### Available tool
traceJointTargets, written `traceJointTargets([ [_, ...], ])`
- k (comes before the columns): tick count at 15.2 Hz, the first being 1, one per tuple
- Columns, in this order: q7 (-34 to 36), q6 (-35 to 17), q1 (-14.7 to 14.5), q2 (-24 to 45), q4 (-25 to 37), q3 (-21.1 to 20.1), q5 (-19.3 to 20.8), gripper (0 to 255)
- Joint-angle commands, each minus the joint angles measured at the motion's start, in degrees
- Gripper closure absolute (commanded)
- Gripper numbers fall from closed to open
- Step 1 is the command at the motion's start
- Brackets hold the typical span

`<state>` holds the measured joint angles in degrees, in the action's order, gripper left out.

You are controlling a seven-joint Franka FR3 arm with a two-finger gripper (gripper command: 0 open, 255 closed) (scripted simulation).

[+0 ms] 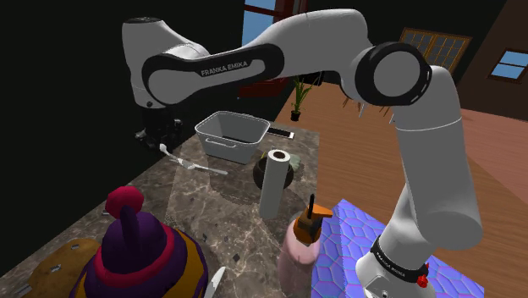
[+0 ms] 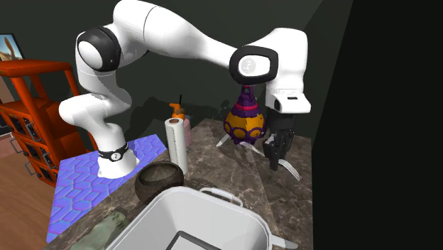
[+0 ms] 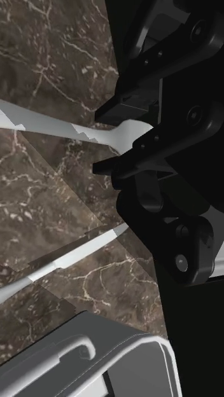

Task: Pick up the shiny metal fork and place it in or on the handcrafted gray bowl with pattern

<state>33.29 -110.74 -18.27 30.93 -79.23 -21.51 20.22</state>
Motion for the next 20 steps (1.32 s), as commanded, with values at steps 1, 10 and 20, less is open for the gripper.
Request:
traceJointTargets([
  [1, -0.2, 1.4, -0.1, -0.5, 0.9, -0.2, -0.2, 255],
  [10, -1.6, 4.9, 0.8, -3.8, 1.4, -0.7, -1.6, 255],
  [20, -9.7, -7.7, 10.7, -27.5, -31.9, -0.2, -10.3, 255],
])
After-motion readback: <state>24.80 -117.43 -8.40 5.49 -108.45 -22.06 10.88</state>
